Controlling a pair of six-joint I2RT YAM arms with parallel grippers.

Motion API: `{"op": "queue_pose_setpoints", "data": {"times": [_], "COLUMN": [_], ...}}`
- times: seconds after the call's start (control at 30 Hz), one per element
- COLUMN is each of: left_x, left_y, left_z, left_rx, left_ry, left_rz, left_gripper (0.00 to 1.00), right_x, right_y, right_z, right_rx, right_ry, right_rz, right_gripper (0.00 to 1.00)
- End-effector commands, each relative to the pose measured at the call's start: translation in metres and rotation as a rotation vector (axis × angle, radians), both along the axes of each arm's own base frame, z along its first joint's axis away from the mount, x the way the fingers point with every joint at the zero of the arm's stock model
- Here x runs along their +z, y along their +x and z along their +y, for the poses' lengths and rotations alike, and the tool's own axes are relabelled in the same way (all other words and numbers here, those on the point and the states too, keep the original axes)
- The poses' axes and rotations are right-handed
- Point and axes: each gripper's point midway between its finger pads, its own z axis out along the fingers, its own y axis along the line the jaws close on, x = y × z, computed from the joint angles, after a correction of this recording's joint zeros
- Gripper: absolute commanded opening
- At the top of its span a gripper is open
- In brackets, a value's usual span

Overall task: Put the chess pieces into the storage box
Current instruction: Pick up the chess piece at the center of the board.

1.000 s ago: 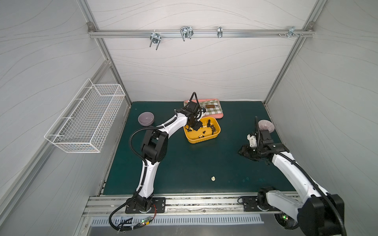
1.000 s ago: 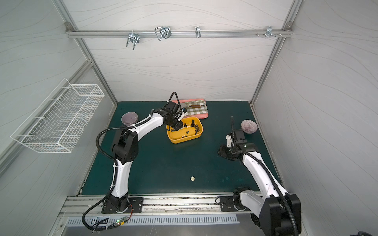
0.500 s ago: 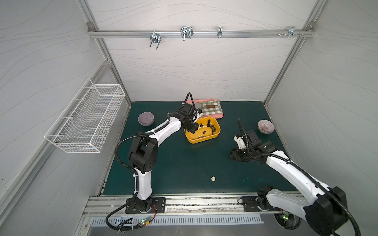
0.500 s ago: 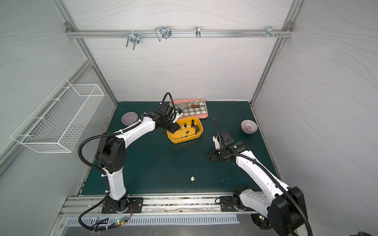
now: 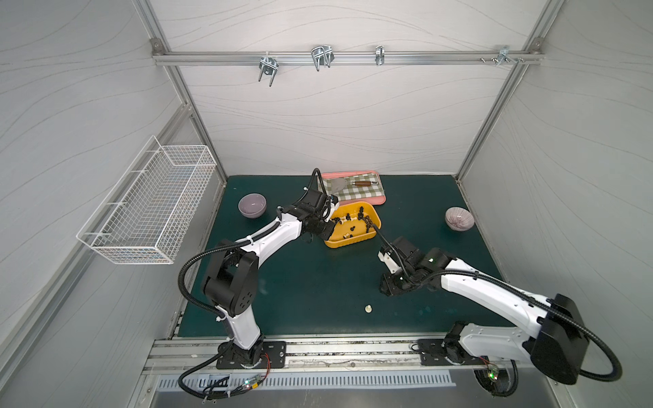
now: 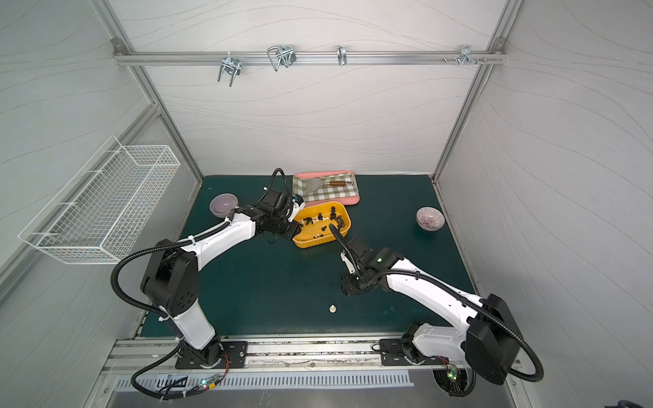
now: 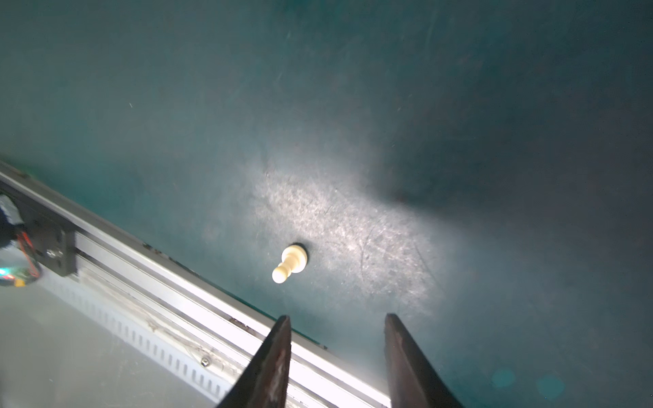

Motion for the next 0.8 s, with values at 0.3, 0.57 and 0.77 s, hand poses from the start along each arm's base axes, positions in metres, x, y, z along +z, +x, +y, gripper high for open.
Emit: {"op": "queue_pose_setpoints", "data": {"times": [0.3,0.57,0.77], "left_x": [0.012,0.007,0.005], "left_y": [-0.007,-0.011,-0.012], "left_z": [-0.004,-0.004,-0.003], "left_rx": [0.002,0.005,0.003], "left_ry": [-0.078,-0.081,-0.076], "left_rz": [-0.017,-0.006,0.001], "left_gripper": [0.30,0.30,0.30], "right_x": [-0.016,-0.034,-0.040], "right_y": [-0.017,-0.027,-0.031], "right_z": [0.034,0.039,0.043], "right_rx": [0.104,0.135,0.158], "right_ry": [-0.086,-0.152,-0.176], "right_rz": [0.033,0.061,0.072], "right_gripper": [0.43,0.41,0.38]}}
